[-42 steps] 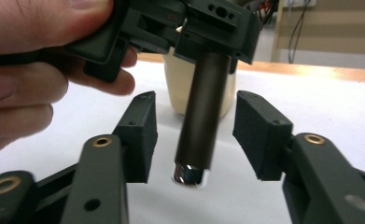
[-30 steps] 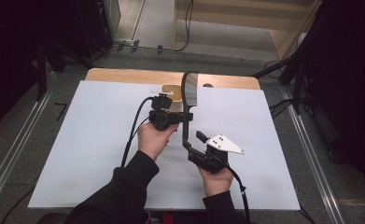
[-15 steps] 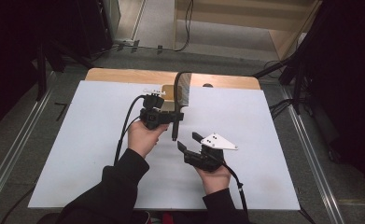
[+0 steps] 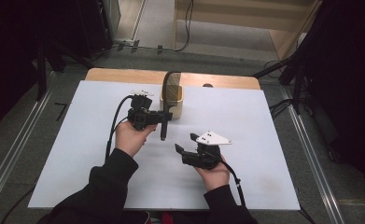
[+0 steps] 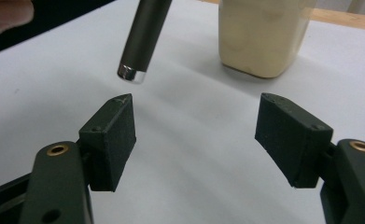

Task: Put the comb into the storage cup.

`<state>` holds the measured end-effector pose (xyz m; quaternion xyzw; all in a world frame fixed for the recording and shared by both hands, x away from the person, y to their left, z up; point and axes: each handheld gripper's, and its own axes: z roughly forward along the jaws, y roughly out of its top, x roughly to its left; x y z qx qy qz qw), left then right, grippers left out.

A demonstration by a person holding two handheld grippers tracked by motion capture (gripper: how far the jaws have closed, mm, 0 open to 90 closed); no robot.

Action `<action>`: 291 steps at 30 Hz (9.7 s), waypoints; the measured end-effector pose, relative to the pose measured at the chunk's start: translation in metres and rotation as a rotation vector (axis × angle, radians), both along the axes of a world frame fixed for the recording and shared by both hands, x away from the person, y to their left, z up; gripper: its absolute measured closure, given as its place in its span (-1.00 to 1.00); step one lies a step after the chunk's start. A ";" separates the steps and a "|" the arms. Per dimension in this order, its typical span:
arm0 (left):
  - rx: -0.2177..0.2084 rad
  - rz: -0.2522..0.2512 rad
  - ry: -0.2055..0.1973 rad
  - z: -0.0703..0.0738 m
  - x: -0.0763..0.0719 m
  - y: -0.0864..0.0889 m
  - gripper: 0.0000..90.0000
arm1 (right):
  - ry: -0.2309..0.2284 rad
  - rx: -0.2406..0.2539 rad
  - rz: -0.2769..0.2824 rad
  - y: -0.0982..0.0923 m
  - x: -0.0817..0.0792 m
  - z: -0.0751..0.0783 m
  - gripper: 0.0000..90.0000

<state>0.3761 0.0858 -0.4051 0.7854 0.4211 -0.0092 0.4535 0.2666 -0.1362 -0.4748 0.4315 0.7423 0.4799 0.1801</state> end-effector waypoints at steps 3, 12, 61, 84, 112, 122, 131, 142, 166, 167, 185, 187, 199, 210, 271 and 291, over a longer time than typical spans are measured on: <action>-0.003 -0.008 -0.003 0.001 0.000 0.003 0.61 | -0.010 -0.042 0.005 0.000 0.001 0.000 -0.38; -0.034 -0.021 -0.010 0.005 -0.003 0.007 0.61 | 0.003 -0.111 0.062 -0.005 0.003 0.002 -0.38; -0.050 -0.049 -0.047 0.011 0.008 0.014 0.61 | 0.098 -0.212 0.169 -0.082 -0.016 -0.005 -0.38; -0.064 -0.065 -0.092 0.027 0.025 -0.002 0.61 | 0.151 -0.195 0.138 -0.113 -0.026 -0.006 -0.39; -0.041 -0.076 -0.145 0.060 0.061 -0.021 0.61 | 0.135 -0.185 0.121 -0.117 -0.029 -0.002 -0.39; -0.049 -0.058 -0.166 0.069 0.078 -0.024 0.61 | 0.128 -0.179 0.120 -0.116 -0.029 0.000 -0.38; -0.030 -0.033 -0.199 0.074 0.092 -0.023 0.61 | 0.119 -0.172 0.124 -0.117 -0.028 0.002 -0.38; -0.045 0.012 -0.218 0.066 0.103 -0.023 0.61 | 0.122 -0.173 0.128 -0.117 -0.027 0.001 -0.38; -0.037 0.025 -0.238 0.045 0.111 -0.030 0.61 | 0.115 -0.162 0.135 -0.116 -0.027 0.003 -0.38; -0.039 0.028 -0.235 0.044 0.111 -0.030 0.61 | 0.114 -0.162 0.135 -0.116 -0.027 0.003 -0.38; -0.011 0.033 -0.222 0.026 0.111 -0.026 0.61 | 0.110 -0.167 0.133 -0.116 -0.026 0.003 -0.38; -0.003 0.032 -0.221 0.025 0.110 -0.027 0.61 | 0.112 -0.165 0.130 -0.115 -0.026 0.003 -0.38; 0.011 0.039 -0.219 0.016 0.111 -0.025 0.61 | 0.115 -0.166 0.130 -0.115 -0.026 0.002 -0.38; 0.028 0.036 -0.211 0.004 0.110 -0.028 0.61 | 0.117 -0.164 0.129 -0.115 -0.025 0.002 -0.38; 0.015 0.047 -0.119 -0.010 0.104 -0.019 -0.04 | 0.121 -0.169 0.133 -0.115 -0.025 0.003 -0.38; -0.010 0.050 -0.099 0.006 0.084 0.019 -0.15 | 0.121 -0.186 0.145 -0.108 -0.021 0.001 -0.38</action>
